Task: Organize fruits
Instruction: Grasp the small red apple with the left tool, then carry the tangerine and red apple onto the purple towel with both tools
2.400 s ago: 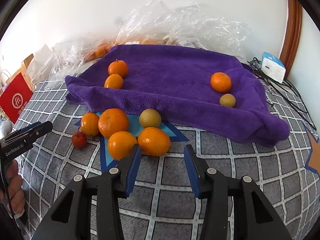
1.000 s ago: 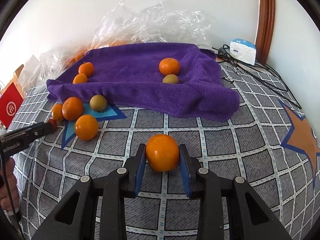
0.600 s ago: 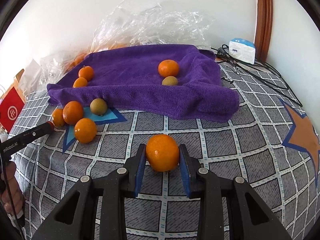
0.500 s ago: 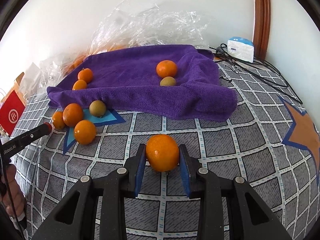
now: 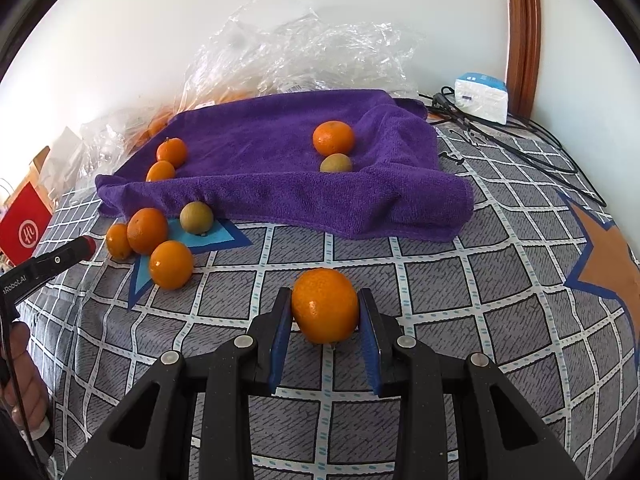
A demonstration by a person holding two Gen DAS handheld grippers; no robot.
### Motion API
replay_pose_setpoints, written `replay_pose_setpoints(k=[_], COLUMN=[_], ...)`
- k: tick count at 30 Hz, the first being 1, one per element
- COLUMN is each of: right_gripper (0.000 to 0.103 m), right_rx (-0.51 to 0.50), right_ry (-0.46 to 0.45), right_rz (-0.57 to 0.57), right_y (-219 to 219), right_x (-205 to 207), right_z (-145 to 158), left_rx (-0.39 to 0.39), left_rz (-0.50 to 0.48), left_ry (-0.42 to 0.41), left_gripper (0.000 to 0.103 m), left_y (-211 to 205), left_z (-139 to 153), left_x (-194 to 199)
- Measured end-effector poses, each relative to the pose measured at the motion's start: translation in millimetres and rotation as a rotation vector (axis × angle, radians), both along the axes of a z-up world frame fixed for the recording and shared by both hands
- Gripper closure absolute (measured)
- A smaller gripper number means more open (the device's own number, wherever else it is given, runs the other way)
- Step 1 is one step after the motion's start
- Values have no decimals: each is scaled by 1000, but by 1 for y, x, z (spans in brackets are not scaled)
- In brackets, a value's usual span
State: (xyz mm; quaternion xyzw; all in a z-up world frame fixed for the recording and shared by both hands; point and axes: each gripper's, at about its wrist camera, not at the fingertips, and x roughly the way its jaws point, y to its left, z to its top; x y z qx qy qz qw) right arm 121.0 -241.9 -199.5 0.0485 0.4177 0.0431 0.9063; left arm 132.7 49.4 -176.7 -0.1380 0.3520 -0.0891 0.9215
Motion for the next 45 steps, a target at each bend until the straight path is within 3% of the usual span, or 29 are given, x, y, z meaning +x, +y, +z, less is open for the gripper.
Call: replay_pose_setpoints(k=[15, 28, 36, 45], right_gripper=[71, 71, 71, 71], right_rx=[162, 63, 94, 106], right_ry=[34, -56, -80, -153], right_rz=[-24, 13, 7, -42], right_y=[-24, -1, 10, 4], right_x=[1, 5, 34, 69], right_z=[-1, 47, 60, 83], left_rx=[33, 48, 40, 94], left_rz=[59, 94, 93, 87], left_ry=[-56, -99, -110, -158], left_gripper=[80, 80, 80, 80], left_y=[3, 17, 21, 1], left_z=[8, 38, 60, 77], left_x=[-6, -11, 22, 71])
